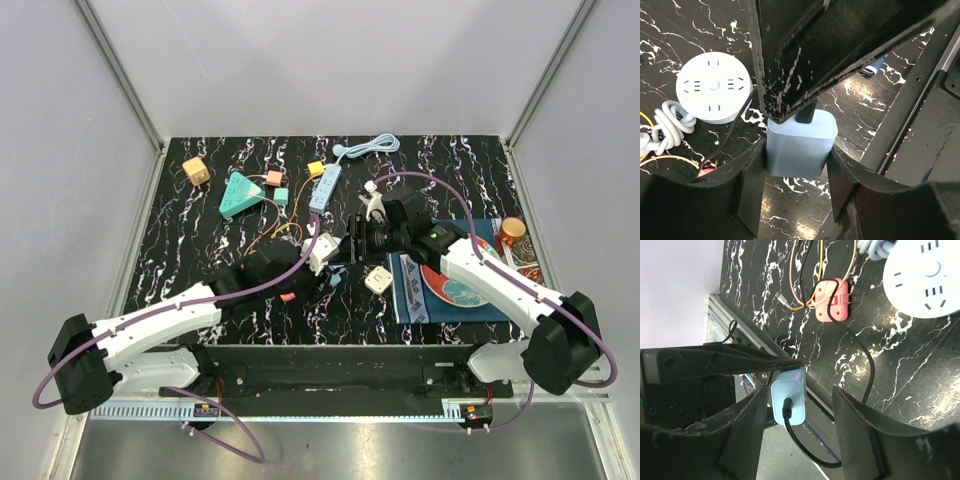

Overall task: Insert the plug
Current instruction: Pick up the plug from the center of the board.

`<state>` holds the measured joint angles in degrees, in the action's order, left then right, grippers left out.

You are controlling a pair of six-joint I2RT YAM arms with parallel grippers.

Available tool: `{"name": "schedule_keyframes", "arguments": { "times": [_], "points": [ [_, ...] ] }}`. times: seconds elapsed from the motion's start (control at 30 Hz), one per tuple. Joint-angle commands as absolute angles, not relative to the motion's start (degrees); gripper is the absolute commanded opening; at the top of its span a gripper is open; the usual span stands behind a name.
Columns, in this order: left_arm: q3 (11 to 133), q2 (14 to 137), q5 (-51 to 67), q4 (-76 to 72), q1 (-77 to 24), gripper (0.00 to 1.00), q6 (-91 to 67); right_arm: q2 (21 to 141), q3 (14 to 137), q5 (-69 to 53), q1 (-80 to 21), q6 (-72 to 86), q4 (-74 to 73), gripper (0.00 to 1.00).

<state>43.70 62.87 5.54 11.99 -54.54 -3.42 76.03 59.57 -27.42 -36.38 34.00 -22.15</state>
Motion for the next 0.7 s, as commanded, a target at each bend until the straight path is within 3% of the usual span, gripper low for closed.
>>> {"name": "schedule_keyframes", "arguments": {
  "times": [0.0,0.67],
  "points": [
    [47.0,62.5,3.3,7.6,-55.0,0.09,-2.1,77.4,60.7,-31.9,-37.2,35.3,-19.6,0.59],
    [47.8,64.7,1.3,6.9,-55.1,0.14,-1.0,82.7,61.2,-37.0,-39.5,35.8,-17.3,0.49]
  ]
}}
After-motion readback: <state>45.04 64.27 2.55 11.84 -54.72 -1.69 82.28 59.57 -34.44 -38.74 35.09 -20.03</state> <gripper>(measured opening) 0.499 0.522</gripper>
